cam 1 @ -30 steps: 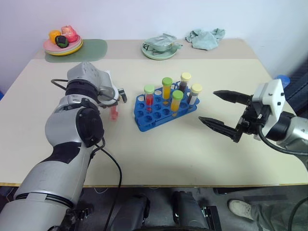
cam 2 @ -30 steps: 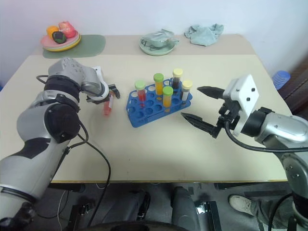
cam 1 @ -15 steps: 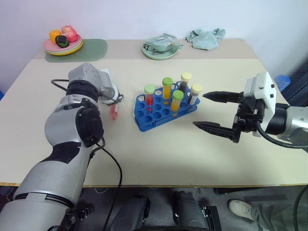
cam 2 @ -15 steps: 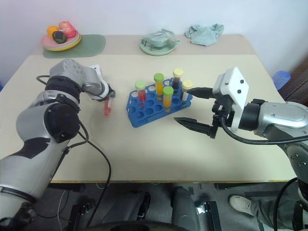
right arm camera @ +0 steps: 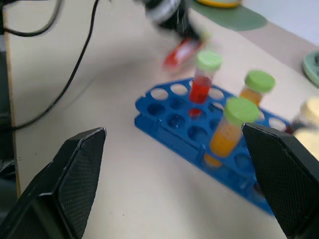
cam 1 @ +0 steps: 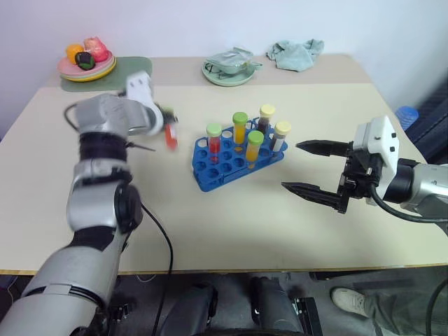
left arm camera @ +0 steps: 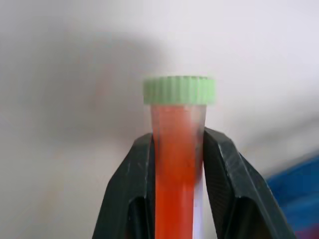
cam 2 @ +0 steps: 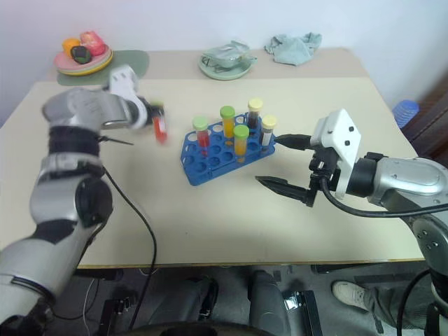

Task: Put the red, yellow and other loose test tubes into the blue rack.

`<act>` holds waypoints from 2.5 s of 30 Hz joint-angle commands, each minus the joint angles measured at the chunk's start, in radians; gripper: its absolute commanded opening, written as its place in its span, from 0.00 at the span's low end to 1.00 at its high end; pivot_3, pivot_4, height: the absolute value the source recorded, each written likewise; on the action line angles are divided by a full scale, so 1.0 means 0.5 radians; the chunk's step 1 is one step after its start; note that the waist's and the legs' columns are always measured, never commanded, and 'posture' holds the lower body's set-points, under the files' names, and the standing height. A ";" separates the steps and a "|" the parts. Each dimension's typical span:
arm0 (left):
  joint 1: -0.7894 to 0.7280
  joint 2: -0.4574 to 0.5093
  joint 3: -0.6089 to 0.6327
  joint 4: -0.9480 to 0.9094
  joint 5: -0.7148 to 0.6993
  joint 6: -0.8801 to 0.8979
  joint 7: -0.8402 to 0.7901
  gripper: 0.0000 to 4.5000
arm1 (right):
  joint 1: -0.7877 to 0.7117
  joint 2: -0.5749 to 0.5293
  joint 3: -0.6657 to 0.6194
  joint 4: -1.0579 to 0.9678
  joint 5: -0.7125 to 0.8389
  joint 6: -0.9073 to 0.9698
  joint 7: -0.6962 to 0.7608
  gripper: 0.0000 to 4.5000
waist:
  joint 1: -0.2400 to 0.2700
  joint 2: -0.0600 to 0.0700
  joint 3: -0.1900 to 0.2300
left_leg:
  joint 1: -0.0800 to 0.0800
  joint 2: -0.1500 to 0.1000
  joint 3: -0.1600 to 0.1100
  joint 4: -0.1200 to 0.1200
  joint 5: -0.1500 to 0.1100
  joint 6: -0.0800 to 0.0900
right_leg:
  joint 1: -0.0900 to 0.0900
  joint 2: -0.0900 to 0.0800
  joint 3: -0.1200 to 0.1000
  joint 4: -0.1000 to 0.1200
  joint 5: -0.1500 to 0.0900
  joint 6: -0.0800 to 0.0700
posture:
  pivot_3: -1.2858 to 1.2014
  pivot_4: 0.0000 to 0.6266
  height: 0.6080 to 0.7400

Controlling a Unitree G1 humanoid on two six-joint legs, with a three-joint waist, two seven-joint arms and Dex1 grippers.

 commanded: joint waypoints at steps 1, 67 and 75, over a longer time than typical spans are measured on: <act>0.354 0.207 -0.095 -0.745 -0.368 0.007 -0.686 0.17 | 0.028 0.030 -0.076 -0.025 -0.037 -0.084 -0.009 1.00 | -0.010 0.001 0.000 | 0.000 0.000 0.003 0.001 0.000 0.000 | -0.003 0.000 -0.002 0.001 0.000 0.000 | 0.52 0.24 1.00; 1.114 -0.468 -0.758 -0.355 0.339 -2.318 -1.310 0.17 | 0.428 0.091 -0.379 -0.327 0.069 -0.091 -0.386 1.00 | 0.061 0.002 -0.003 | 0.018 0.006 0.017 0.001 -0.005 0.008 | 0.019 0.002 0.000 -0.011 0.005 -0.002 | 0.52 0.24 1.00; 1.035 -0.475 -0.766 -0.175 0.466 -2.452 -1.209 0.17 | 0.428 0.089 -0.383 -0.332 0.073 -0.089 -0.393 1.00 | 0.061 0.002 -0.003 | 0.018 0.006 0.017 0.001 -0.005 0.008 | 0.019 0.002 0.000 -0.011 0.005 -0.002 | 0.52 0.24 1.00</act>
